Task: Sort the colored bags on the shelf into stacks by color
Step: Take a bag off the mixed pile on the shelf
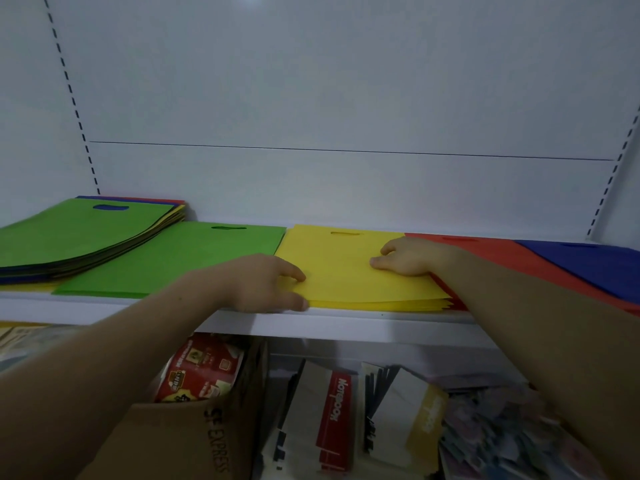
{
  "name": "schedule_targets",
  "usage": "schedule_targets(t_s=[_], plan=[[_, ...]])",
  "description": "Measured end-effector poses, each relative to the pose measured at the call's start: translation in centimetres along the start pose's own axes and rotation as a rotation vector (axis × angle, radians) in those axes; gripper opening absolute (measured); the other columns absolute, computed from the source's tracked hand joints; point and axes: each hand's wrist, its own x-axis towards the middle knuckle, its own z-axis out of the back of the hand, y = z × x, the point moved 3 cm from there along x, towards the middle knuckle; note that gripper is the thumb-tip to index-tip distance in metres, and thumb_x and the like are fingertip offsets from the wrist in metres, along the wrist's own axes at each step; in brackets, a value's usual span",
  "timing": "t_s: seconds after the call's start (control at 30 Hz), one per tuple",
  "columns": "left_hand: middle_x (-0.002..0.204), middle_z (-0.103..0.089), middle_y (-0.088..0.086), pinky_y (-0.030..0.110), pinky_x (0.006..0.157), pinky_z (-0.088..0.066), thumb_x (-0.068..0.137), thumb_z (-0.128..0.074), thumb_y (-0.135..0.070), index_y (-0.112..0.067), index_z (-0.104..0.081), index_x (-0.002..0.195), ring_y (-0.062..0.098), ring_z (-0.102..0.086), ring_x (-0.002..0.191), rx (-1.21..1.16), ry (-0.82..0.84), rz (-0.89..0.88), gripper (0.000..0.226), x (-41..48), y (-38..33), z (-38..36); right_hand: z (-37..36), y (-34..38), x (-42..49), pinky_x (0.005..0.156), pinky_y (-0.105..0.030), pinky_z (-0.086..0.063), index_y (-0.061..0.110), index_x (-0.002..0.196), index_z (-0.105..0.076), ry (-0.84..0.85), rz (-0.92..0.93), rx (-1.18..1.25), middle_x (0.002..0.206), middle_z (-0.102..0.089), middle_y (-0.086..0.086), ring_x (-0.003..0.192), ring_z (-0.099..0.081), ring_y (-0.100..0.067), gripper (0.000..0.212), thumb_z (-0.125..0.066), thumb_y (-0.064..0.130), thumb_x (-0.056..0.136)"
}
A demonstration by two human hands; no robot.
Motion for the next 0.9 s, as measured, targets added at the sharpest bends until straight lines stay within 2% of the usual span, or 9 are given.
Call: schedule_targets(t_s=[0.17, 0.43, 0.63, 0.9], plan=[[0.146, -0.040, -0.002, 0.030, 0.106, -0.032, 0.080, -0.059, -0.060, -0.033, -0.045, 0.136, 0.018, -0.039, 0.131, -0.018, 0.007, 0.026, 0.065, 0.0, -0.2, 0.3, 0.5, -0.2, 0.7, 0.104, -0.033, -0.034, 0.015, 0.140, -0.046, 0.004, 0.017, -0.052, 0.148, -0.040, -0.006, 0.133, -0.040, -0.024, 0.067, -0.040, 0.062, 0.092], [0.146, -0.041, -0.002, 0.028, 0.102, -0.030, 0.081, -0.058, -0.058, -0.031, -0.044, 0.137, 0.018, -0.039, 0.131, -0.060, -0.137, 0.119, 0.064, -0.8, 0.3, 2.3, 2.8, 3.6, 2.4, 0.107, -0.035, -0.030, 0.015, 0.145, -0.037, -0.157, 0.139, 0.058, 0.153, -0.032, -0.007, 0.138, -0.033, -0.026, 0.070, -0.047, 0.060, 0.091], [0.149, -0.037, -0.001, 0.030, 0.109, -0.026, 0.082, -0.058, -0.056, -0.027, -0.040, 0.140, 0.018, -0.035, 0.135, -0.031, -0.212, 0.171, 0.067, -4.0, 3.9, 4.2, 3.1, 10.0, 2.5, 0.104, -0.035, -0.034, 0.018, 0.144, -0.036, -0.226, 0.224, 0.132, 0.149, -0.037, -0.009, 0.134, -0.037, -0.027, 0.070, -0.049, 0.060, 0.089], [0.152, -0.030, -0.002, 0.028, 0.108, -0.024, 0.086, -0.056, -0.051, -0.026, -0.034, 0.144, 0.017, -0.031, 0.137, -0.021, -0.291, 0.230, 0.067, -11.2, 14.3, 7.8, 3.4, 23.7, 2.9, 0.104, -0.034, -0.033, 0.018, 0.145, -0.035, -0.257, 0.284, 0.181, 0.150, -0.036, -0.008, 0.134, -0.038, -0.027, 0.072, -0.050, 0.060, 0.089]])
